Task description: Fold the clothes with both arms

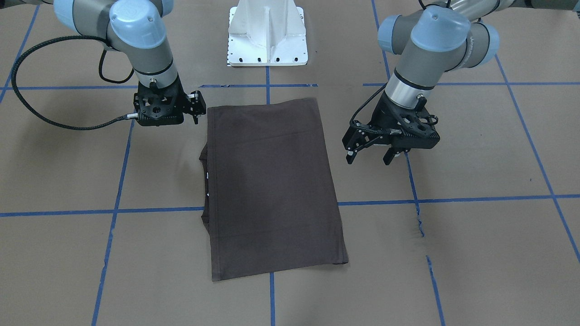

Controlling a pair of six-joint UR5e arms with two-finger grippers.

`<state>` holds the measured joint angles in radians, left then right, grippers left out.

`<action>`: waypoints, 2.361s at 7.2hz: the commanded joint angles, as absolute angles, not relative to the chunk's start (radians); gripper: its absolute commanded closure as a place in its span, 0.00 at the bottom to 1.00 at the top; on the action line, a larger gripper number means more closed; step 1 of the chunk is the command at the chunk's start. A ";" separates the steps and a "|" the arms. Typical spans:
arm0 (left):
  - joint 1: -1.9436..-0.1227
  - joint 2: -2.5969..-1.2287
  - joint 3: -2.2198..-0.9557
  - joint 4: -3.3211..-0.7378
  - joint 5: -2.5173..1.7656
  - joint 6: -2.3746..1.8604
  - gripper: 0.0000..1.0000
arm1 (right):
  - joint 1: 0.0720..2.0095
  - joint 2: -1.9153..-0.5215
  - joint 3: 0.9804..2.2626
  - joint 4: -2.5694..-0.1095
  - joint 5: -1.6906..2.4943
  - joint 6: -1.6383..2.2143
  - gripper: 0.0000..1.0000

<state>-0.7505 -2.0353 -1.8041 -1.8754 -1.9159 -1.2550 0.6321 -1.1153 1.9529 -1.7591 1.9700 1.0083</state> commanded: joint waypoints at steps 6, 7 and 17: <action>-0.229 -1.986 -1.892 -1.767 -1.593 -1.937 0.01 | 0.641 -1.103 1.960 -1.647 2.003 1.025 0.00; -0.230 -1.985 -1.875 -1.767 -1.588 -1.937 0.02 | 0.641 -1.103 1.962 -1.647 2.003 1.025 0.00; -0.242 -1.988 -1.855 -1.764 -1.569 -1.930 0.51 | 0.652 -1.101 1.960 -1.649 2.016 1.025 0.00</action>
